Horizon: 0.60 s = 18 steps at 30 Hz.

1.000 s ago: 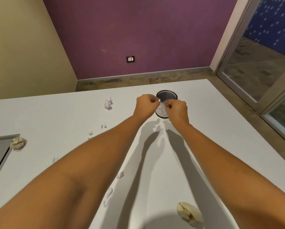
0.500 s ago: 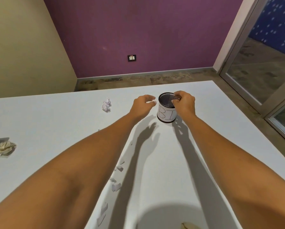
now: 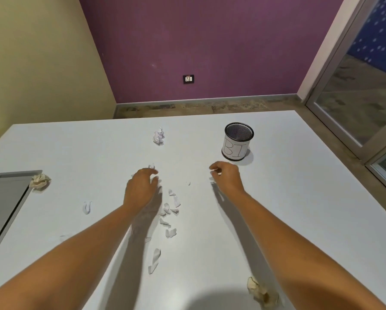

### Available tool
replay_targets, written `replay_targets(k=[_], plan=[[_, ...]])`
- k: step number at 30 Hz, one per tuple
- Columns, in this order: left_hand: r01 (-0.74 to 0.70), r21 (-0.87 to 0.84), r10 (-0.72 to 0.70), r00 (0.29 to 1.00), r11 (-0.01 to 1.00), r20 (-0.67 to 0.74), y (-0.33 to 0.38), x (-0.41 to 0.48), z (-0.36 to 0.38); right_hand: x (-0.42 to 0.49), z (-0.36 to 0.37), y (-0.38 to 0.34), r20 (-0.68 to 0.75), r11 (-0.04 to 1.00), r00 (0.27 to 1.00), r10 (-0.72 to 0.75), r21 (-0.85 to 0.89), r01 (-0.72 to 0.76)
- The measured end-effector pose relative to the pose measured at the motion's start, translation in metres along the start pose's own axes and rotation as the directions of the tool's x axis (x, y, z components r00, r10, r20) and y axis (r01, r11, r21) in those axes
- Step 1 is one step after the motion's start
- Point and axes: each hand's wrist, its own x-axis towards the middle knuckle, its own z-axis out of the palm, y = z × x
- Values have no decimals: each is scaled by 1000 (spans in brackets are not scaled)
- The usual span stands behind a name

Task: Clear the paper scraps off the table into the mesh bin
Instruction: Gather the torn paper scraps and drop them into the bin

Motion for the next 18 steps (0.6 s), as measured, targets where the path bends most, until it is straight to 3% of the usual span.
replay_targets(k=[4,8,11,18], plan=[[44,119,-40,999,992,-37,-36,-12,-11,-14,35,-4,201,997,977,68,-52,-59],[91,201,-69,991,975,-113,-69,-23,-16,-21,71,-10,303,957,949,80,-288,11],[125,219,-93,984,968,-154,-89,-31,-13,-21,97,-14,328,933,935,132,-359,-6],[183,287,-137,976,940,-171,-116,-42,3,-4,138,-40,310,938,942,127,-347,-12]])
